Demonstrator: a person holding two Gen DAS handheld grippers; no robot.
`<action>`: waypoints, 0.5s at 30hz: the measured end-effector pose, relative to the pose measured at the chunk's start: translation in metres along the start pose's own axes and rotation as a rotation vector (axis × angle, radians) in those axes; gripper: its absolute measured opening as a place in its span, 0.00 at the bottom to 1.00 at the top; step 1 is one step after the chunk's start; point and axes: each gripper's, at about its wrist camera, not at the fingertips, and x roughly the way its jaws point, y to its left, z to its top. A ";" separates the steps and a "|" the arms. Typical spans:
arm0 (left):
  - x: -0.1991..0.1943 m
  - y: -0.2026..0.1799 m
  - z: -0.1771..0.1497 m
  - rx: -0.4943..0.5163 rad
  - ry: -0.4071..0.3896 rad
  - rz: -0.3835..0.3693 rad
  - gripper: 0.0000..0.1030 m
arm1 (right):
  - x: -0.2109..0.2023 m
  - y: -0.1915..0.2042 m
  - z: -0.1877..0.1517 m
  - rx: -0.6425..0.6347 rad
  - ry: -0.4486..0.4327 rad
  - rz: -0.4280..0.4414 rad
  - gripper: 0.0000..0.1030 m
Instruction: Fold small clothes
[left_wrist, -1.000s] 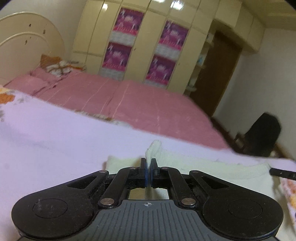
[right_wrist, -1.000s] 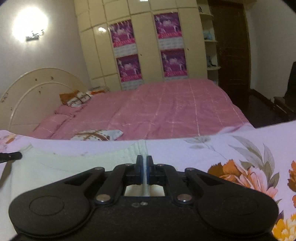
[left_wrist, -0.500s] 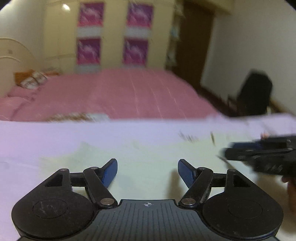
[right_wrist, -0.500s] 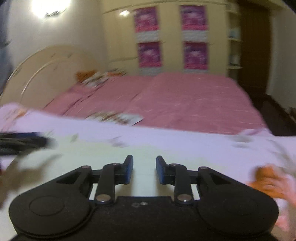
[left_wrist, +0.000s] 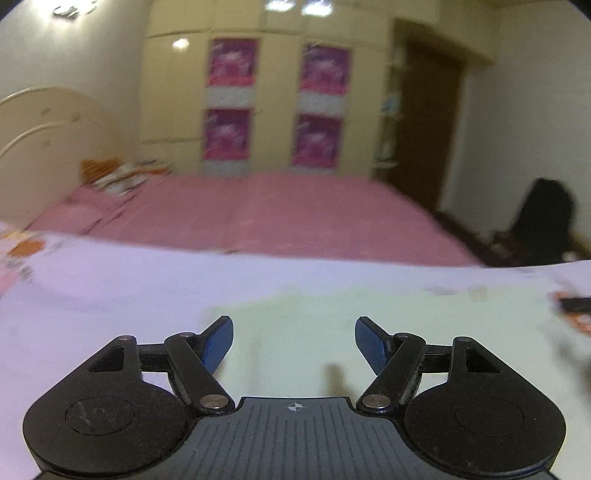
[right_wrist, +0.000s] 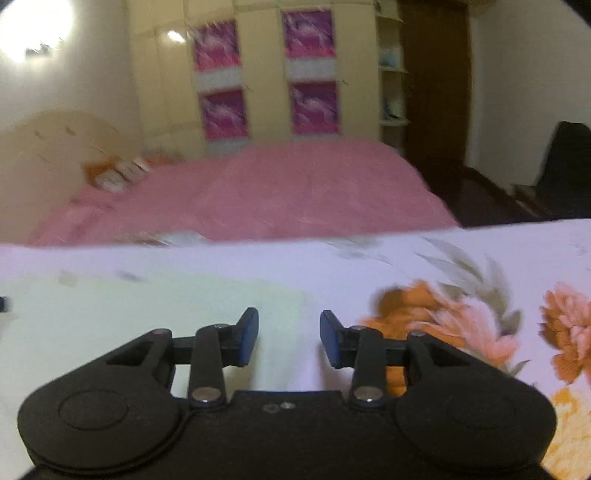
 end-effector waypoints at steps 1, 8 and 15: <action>-0.006 -0.017 -0.006 0.033 -0.001 -0.040 0.70 | -0.006 0.015 -0.005 -0.021 0.003 0.054 0.34; -0.001 -0.060 -0.041 0.087 0.089 -0.077 0.70 | -0.015 0.102 -0.047 -0.213 0.070 0.196 0.32; -0.029 -0.009 -0.055 0.092 0.083 0.016 0.70 | -0.027 0.051 -0.048 -0.205 0.081 0.011 0.30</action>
